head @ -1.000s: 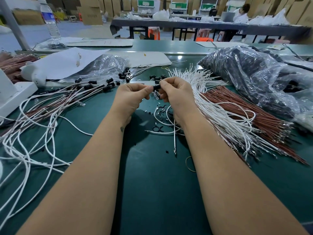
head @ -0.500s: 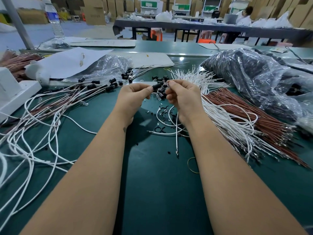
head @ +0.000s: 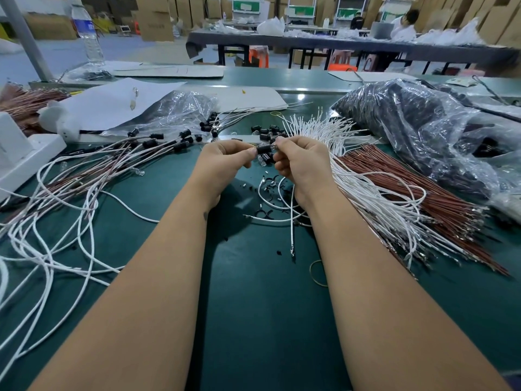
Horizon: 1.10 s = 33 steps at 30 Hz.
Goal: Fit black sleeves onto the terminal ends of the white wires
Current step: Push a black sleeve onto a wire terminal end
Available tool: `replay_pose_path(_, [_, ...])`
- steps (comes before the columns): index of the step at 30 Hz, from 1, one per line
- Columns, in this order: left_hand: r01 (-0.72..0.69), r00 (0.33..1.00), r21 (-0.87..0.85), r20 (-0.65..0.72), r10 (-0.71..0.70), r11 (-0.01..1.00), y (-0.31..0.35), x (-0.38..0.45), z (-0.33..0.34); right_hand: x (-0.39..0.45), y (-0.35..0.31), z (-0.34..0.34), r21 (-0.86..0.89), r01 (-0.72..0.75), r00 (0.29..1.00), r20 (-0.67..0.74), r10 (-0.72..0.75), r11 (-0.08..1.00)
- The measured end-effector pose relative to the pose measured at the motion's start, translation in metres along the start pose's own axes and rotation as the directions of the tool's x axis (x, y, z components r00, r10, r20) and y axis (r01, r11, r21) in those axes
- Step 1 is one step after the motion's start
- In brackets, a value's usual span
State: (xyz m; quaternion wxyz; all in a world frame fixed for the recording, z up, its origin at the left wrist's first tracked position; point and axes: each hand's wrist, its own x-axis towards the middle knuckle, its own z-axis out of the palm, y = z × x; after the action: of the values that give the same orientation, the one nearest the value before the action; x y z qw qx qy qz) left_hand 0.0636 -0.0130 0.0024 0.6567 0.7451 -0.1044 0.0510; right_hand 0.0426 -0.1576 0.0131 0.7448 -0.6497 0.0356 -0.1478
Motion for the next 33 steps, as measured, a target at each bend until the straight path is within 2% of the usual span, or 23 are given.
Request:
replay_pose_path(9, [-0.101, 0.994, 0.061, -0.038, 0.103, 0.993, -0.0002, -0.0023, 0.0037, 0.0009, 0.0046, 0.0003, -0.052, 0.013, 1.0, 0.002, -0.013, 0.999])
replay_pose_path(15, [-0.053, 0.996, 0.033, -0.074, 0.056, 0.998, -0.0002, -0.0021, 0.0038, 0.0006, 0.0076, 0.0014, 0.038, -0.044, 0.999, 0.03, 0.043, 0.998])
replay_pose_path(20, [-0.068, 0.993, 0.032, -0.097, 0.07, 0.997, 0.0009, -0.0044, 0.0066, 0.0025, 0.0077, 0.0009, 0.073, -0.054, 0.998, 0.024, 0.052, 0.996])
replay_pose_path(27, [-0.047, 0.995, 0.055, -0.088, 0.051, 0.997, 0.0022, -0.005, 0.0064, 0.0009, 0.0089, 0.001, -0.006, -0.06, 0.998, 0.03, 0.06, 0.998])
replay_pose_path(33, [0.018, 0.995, 0.041, -0.104, -0.014, 0.999, 0.0052, -0.001, 0.0072, -0.0017, 0.0075, 0.0045, 0.068, -0.073, 0.997, 0.044, 0.07, 0.995])
